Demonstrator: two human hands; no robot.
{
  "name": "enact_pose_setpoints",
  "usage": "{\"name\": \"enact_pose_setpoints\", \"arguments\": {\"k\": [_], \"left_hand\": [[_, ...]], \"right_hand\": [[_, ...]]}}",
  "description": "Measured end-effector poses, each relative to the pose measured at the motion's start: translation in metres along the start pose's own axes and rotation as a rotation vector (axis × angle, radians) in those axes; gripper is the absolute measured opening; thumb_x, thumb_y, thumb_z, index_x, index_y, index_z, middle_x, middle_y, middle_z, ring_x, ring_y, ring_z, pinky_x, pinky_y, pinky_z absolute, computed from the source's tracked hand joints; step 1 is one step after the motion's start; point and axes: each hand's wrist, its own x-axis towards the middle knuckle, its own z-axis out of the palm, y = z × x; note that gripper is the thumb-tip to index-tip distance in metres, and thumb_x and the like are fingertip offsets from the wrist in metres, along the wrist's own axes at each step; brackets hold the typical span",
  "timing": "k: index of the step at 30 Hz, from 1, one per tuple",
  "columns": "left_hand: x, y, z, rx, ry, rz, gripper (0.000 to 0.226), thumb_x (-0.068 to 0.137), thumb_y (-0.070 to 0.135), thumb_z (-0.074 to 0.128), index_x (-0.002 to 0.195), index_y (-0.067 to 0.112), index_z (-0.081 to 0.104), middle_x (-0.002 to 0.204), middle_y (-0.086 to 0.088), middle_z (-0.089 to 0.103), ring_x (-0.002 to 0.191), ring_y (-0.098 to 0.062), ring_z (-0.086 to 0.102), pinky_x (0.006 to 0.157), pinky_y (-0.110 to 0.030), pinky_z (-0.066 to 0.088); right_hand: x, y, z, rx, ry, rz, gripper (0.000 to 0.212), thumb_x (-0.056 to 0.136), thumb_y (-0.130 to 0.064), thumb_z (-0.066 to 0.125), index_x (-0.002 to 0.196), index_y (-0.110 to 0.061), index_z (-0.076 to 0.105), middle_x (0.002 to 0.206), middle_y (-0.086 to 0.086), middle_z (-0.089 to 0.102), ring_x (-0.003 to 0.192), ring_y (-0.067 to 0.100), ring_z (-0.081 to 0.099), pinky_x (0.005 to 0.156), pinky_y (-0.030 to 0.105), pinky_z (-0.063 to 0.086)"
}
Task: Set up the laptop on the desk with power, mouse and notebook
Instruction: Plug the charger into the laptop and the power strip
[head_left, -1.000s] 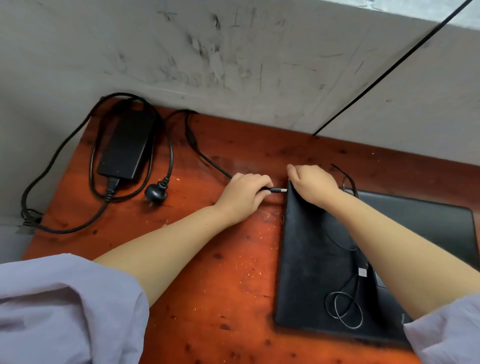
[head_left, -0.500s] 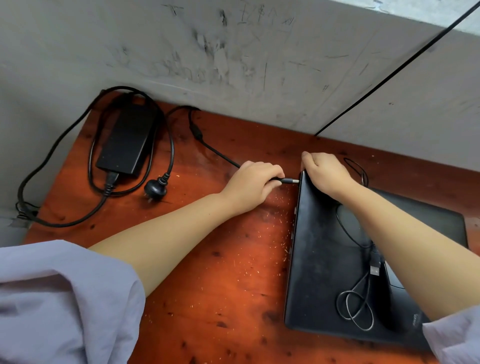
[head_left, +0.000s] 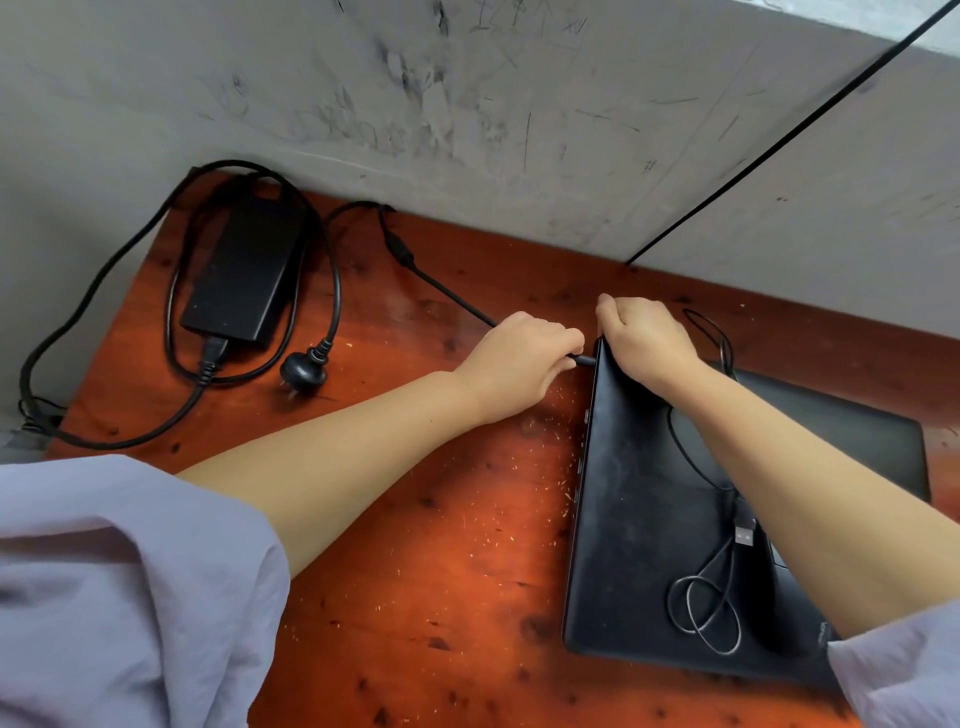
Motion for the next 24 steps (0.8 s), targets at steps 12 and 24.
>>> {"name": "enact_pose_setpoints", "arguments": {"k": [12, 24], "left_hand": [[-0.01, -0.014, 0.031, 0.109, -0.123, -0.125, 0.018, 0.092, 0.023, 0.049, 0.096, 0.007, 0.054, 0.098, -0.011, 0.063, 0.097, -0.032, 0.052, 0.082, -0.041, 0.04], [-0.015, 0.0, 0.041, 0.159, -0.09, -0.255, 0.019, 0.091, 0.019, 0.049, 0.104, 0.005, 0.053, 0.112, -0.015, 0.052, 0.105, -0.033, 0.047, 0.081, -0.042, 0.038]], "right_hand": [[-0.02, 0.012, 0.023, -0.151, 0.016, -0.202, 0.033, 0.096, -0.027, 0.04, 0.075, -0.008, 0.056, 0.082, 0.014, 0.062, 0.085, 0.033, 0.057, 0.061, 0.035, 0.037], [-0.046, 0.012, 0.03, -0.206, 0.074, -0.216, 0.027, 0.094, -0.012, 0.042, 0.112, -0.004, 0.06, 0.11, 0.016, 0.06, 0.1, 0.035, 0.054, 0.08, 0.043, 0.042]]}}
